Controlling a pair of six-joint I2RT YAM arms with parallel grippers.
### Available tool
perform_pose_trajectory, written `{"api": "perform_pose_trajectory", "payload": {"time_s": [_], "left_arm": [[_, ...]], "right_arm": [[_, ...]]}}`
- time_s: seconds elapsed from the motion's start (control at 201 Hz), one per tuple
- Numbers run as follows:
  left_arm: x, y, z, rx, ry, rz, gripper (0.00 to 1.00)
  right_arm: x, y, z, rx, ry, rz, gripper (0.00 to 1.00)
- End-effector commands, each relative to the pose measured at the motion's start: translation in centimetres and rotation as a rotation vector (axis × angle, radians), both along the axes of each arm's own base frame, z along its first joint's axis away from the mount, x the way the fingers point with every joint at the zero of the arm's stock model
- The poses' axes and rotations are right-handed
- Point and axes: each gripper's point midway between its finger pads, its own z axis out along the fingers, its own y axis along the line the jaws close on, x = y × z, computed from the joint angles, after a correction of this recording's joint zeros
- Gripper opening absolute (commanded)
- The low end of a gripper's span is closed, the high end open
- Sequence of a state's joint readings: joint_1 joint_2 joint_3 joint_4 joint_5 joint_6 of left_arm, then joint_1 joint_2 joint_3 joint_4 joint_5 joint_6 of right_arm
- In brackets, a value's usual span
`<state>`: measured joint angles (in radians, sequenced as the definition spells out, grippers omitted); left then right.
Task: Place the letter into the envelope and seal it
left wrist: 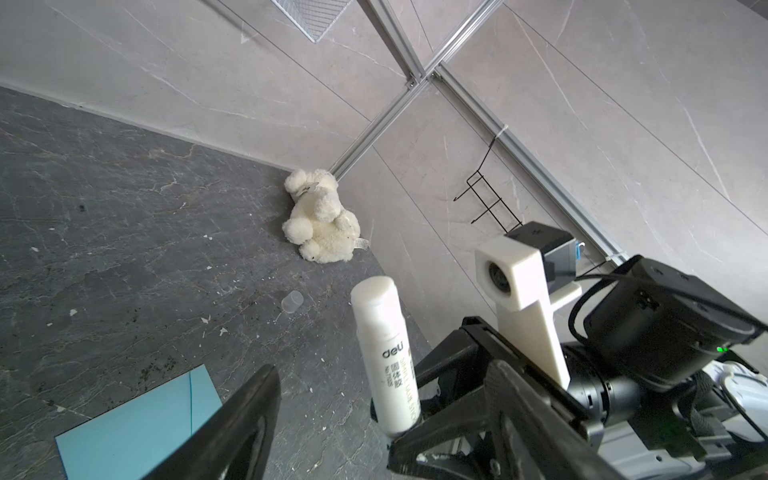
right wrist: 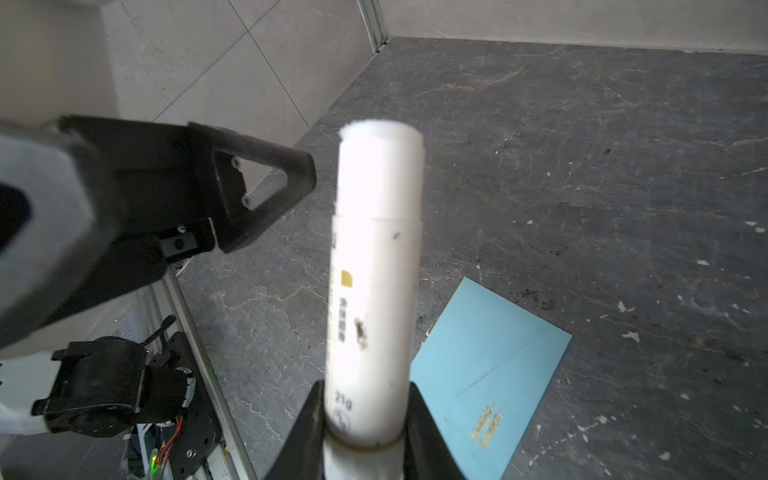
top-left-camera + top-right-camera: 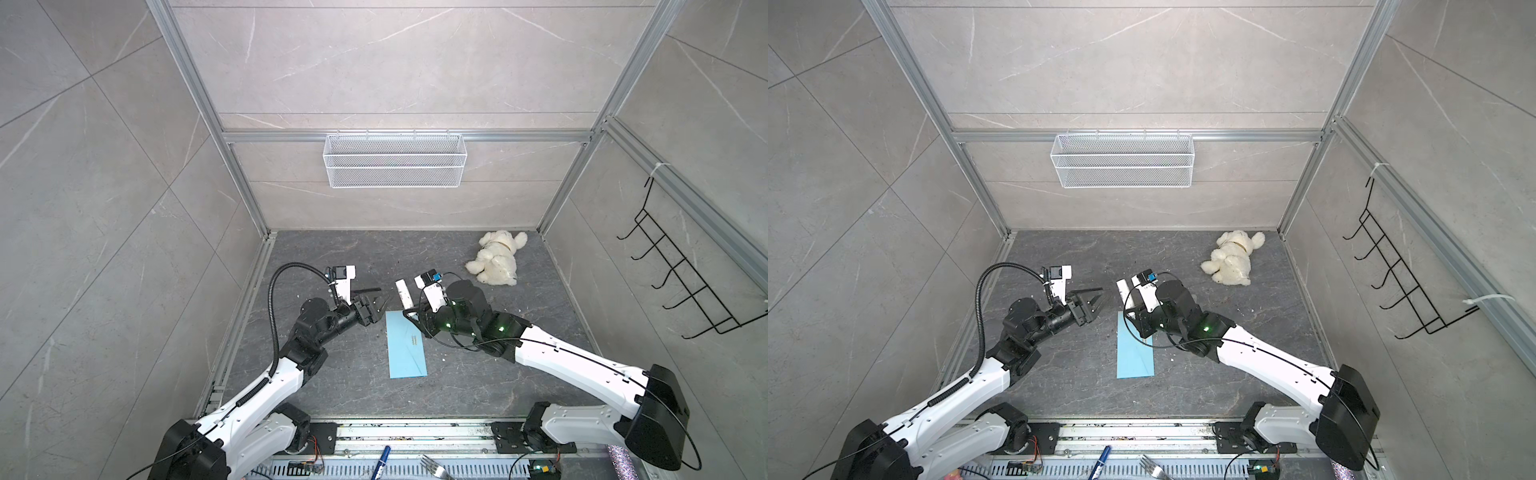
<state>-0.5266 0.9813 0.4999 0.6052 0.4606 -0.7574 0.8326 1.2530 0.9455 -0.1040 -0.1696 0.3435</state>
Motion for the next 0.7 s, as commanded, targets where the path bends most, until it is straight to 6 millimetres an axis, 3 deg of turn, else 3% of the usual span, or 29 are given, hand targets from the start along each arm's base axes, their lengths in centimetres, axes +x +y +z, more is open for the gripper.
{"api": "perform_pose_trajectory", "payload": {"time_s": [0.0,0.254,0.697], "left_arm": [[-1.6,-0.7,2.6,-0.039,-0.156,-0.098,0.79],[-2.2,-1.7,3.5,-0.116,-0.192,-0.189,0.78],[-1.9,-1.8,3.8,-0.136,-0.197,-0.185,0.51]], "right_arm": [[-1.1,0.4,2.1,0.091,-0.018,0.075,0.02],[-2.8,1.5,3.1,0.161,0.001,0.188,0.01],[-3.0,2.5,3.2,0.191,0.025,0.231,0.0]]}}
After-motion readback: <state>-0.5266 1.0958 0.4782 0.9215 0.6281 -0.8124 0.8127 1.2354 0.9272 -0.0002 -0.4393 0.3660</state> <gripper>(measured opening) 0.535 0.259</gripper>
